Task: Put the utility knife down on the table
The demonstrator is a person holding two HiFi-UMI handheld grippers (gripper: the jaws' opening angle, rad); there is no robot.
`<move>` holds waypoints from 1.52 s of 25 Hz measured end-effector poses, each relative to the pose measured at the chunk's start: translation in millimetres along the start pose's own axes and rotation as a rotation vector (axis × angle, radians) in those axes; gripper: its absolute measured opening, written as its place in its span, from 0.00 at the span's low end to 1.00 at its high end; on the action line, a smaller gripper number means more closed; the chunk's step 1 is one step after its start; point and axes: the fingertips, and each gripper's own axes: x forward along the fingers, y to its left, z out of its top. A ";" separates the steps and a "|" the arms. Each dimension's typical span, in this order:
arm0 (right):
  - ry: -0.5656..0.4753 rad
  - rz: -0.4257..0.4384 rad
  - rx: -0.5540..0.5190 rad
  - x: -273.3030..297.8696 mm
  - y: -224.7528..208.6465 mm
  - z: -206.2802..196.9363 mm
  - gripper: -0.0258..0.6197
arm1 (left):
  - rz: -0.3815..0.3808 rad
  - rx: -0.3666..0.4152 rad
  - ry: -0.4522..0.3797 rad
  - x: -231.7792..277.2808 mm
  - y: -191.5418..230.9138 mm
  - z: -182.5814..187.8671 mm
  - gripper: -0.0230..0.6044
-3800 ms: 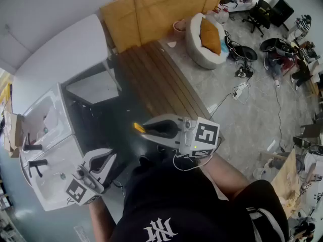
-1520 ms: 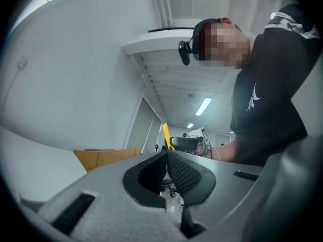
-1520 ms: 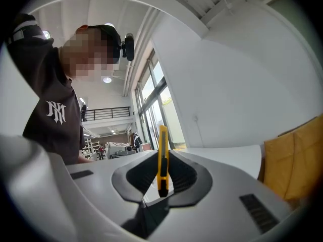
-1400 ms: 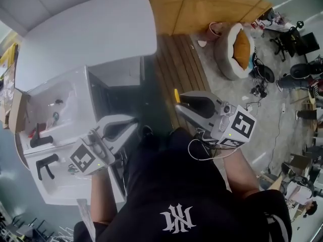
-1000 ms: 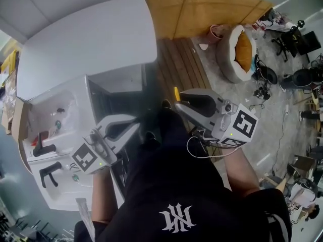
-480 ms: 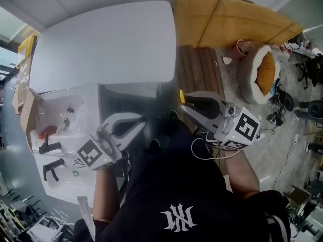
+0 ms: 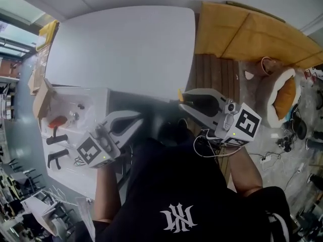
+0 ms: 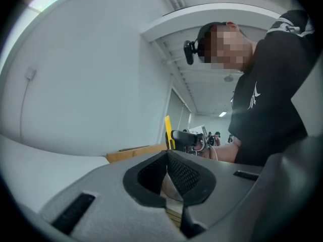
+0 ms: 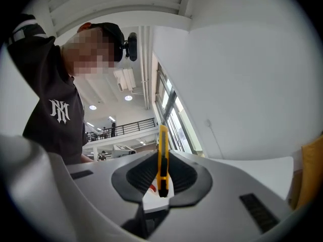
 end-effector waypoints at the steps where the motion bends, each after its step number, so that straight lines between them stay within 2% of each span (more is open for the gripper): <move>1: -0.011 0.014 0.020 1.0 -4.4 1.9 0.12 | 0.007 0.002 -0.002 2.1 2.9 5.1 0.04; 4: -0.055 0.037 0.065 -2.5 -16.5 6.5 0.12 | 0.009 0.028 0.012 8.5 3.5 15.0 0.05; 8: -0.094 0.033 0.054 -3.6 -21.3 7.8 0.12 | -0.005 0.058 0.055 12.6 4.1 18.4 0.04; 12: -0.062 -0.012 0.046 24.3 -43.2 -3.6 0.12 | -0.059 0.056 0.025 3.7 36.6 21.0 0.04; 14: -0.029 -0.064 0.034 41.8 -60.5 -8.6 0.12 | -0.099 0.028 -0.005 -3.5 62.3 21.5 0.04; 18: 0.005 -0.141 0.033 69.1 -87.2 1.0 0.12 | -0.168 -0.034 -0.167 -15.5 113.5 53.2 0.04; 20: 0.035 -0.160 0.012 89.5 -98.4 7.1 0.12 | -0.187 -0.032 -0.174 -19.0 140.9 57.2 0.04; 24: 0.134 -0.204 -0.086 146.1 -119.7 15.6 0.12 | -0.215 -0.026 -0.146 -28.6 193.4 48.7 0.04; 27: 0.172 -0.232 -0.117 179.7 -130.2 24.2 0.12 | -0.263 -0.067 -0.166 -40.1 219.7 47.3 0.04; 31: 0.212 -0.304 -0.076 195.8 -151.2 15.9 0.12 | -0.301 -0.167 -0.145 -46.6 261.7 19.4 0.04; 33: 0.245 -0.330 -0.051 198.7 -160.7 6.0 0.12 | -0.304 -0.193 -0.163 -48.0 279.0 13.5 0.04; 35: 0.279 -0.337 -0.027 201.8 -167.6 -5.2 0.12 | -0.298 -0.215 -0.187 -49.9 289.2 7.6 0.04; 38: 0.304 -0.314 0.008 210.2 -180.5 -21.5 0.12 | -0.287 -0.238 -0.181 -48.5 294.6 -10.4 0.04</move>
